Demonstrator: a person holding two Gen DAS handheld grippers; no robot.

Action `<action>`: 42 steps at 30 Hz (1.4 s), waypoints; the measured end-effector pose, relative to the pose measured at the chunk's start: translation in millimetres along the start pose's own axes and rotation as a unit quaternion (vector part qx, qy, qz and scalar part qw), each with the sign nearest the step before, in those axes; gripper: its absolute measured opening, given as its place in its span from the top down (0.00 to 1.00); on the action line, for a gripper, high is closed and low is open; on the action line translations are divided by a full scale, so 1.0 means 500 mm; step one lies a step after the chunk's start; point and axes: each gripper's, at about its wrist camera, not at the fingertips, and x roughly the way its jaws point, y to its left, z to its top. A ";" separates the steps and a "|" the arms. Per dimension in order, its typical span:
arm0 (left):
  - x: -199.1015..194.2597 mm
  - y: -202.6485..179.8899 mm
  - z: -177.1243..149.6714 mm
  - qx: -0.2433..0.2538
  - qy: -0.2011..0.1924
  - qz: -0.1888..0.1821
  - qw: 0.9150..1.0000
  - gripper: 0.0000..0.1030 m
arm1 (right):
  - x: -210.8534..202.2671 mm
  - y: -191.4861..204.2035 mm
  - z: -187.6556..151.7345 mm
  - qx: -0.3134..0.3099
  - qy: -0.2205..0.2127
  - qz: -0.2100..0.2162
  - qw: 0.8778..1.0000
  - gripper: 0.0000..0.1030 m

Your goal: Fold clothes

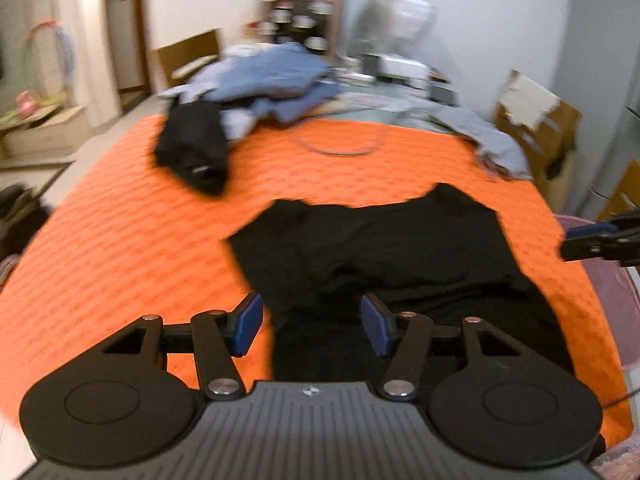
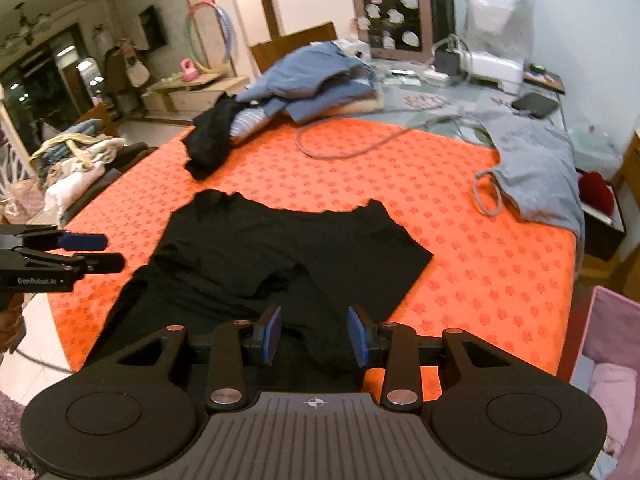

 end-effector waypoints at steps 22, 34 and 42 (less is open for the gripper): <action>-0.235 0.084 -0.284 -0.038 0.015 -0.023 0.999 0.41 | -0.207 0.099 -0.353 0.079 0.010 -0.034 0.996 0.61; -0.316 0.057 -0.328 0.006 -0.007 -0.026 1.000 0.41 | -0.137 0.129 -0.522 0.066 0.047 -0.103 0.991 0.62; -0.351 0.035 -0.349 0.042 -0.015 -0.027 0.999 0.41 | -0.055 0.139 -0.565 0.020 0.043 -0.173 0.984 0.63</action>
